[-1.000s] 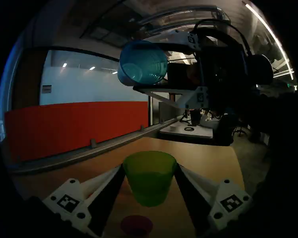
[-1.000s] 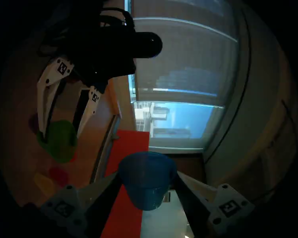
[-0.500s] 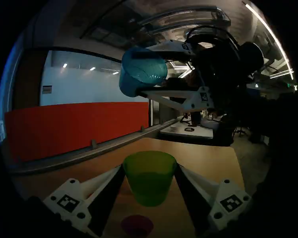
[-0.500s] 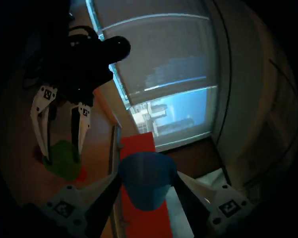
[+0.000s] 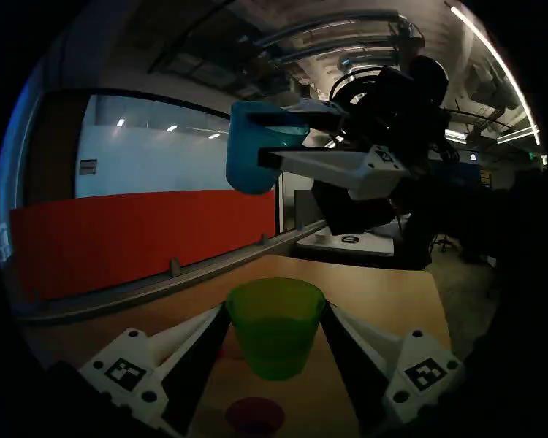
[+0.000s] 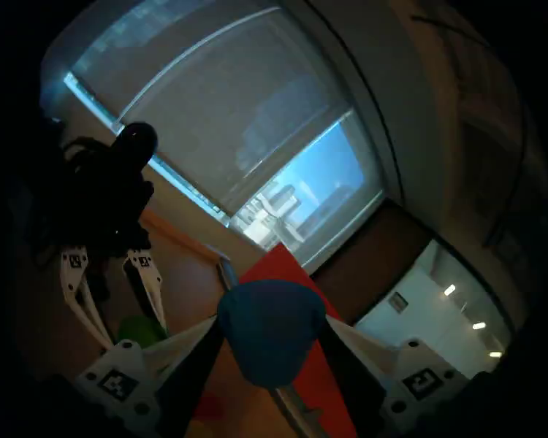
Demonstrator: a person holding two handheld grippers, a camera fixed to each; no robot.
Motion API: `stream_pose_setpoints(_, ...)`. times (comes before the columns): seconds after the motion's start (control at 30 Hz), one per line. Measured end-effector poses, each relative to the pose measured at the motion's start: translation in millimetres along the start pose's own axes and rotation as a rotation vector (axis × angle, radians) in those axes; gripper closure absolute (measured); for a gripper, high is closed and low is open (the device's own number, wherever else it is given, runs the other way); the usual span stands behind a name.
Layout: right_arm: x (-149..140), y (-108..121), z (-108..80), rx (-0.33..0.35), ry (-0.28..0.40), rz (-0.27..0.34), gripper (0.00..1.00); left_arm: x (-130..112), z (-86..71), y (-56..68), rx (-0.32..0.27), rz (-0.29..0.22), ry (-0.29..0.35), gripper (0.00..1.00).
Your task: Pour water
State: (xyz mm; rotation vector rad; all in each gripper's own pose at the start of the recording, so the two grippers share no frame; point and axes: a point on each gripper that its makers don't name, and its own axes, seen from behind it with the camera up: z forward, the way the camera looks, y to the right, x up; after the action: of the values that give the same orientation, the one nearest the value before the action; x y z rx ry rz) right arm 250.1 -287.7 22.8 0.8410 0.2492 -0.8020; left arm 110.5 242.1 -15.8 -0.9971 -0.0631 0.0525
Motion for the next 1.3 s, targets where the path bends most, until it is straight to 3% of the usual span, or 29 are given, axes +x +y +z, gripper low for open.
stream_pose_setpoints(0.2, -5.1, -1.3, 0.1, 0.040, 0.000, 0.247, 0.11, -0.4, 1.1, -0.8, 0.003, 0.003, -0.001, 0.13)
stream_pose_setpoints(0.7, -7.2, -14.8, -3.1, 0.130, 0.006, 0.628, 0.11, 4.2, 1.5, -0.6, 0.008, 0.005, 0.004, 0.13)
stream_pose_setpoints(0.8, -5.4, -12.6, -4.3, 0.132, 0.012, 0.676, 0.11, 4.5, 1.6, 0.2, 0.009, 0.007, 0.004, 0.13)
stream_pose_setpoints(1.3, -28.6, -17.0, -14.8, 0.125, -0.046, 0.695, 0.11, 5.3, -4.1, -7.0, 0.029, -0.005, 0.003, 0.13)
